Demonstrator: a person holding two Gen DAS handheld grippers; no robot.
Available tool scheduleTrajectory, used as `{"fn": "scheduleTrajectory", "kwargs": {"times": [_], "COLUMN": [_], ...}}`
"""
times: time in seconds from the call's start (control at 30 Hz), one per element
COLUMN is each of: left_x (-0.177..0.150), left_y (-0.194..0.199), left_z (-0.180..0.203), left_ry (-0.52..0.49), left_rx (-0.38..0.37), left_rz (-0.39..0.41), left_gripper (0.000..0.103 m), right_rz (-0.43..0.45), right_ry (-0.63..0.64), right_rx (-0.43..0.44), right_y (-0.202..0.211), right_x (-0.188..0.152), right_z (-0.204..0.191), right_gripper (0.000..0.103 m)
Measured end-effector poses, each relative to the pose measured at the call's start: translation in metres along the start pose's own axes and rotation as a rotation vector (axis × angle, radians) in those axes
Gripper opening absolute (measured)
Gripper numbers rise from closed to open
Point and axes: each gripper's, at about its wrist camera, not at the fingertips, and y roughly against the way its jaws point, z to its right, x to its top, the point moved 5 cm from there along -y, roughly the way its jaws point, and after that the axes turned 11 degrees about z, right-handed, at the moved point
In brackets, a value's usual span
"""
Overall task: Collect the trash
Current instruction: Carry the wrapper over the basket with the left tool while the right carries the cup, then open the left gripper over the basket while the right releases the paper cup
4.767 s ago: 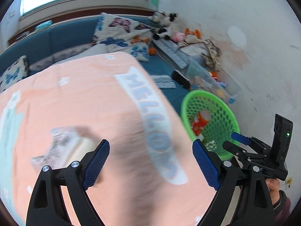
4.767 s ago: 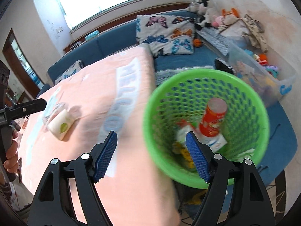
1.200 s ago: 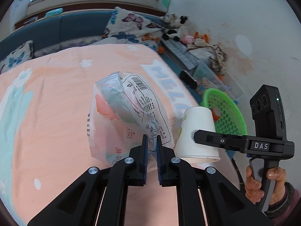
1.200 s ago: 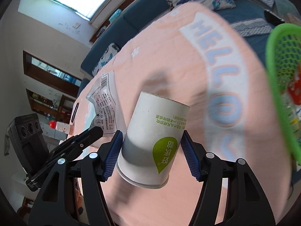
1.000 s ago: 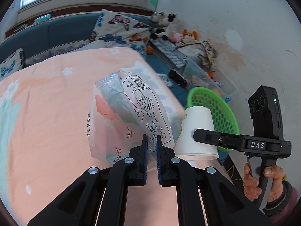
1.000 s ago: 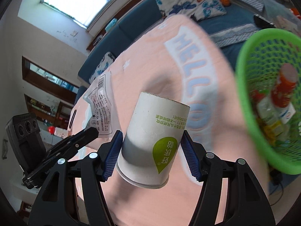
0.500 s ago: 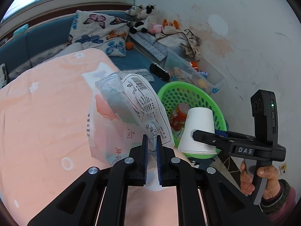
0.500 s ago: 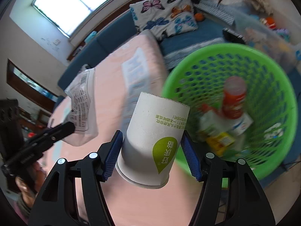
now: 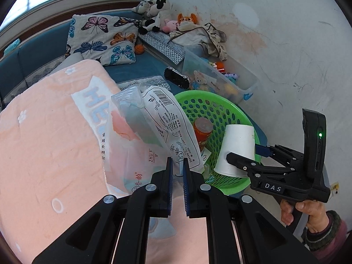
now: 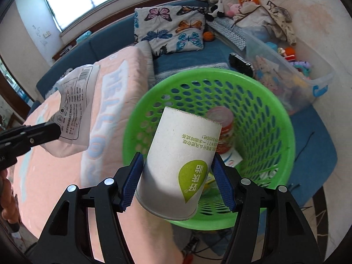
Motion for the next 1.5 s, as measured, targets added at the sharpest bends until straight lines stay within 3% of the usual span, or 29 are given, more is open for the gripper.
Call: {"fn": "scheduleTrajectory", "kwargs": {"times": [0.3, 1.5], "left_x": [0.003, -0.007], "left_y": [-0.02, -0.076], "left_z": [0.021, 0.053], "left_ry": [-0.03, -0.058], "left_rx": [-0.006, -0.004], "left_rz": [-0.024, -0.119], "left_gripper": [0.008, 0.01], "right_rz": [0.002, 0.022], "right_ry": [0.011, -0.013], "right_rx": [-0.059, -0.087], "right_y": [-0.001, 0.006], "right_x": [-0.005, -0.009], "right_z": [0.027, 0.059], "right_gripper": [0.064, 0.071]}}
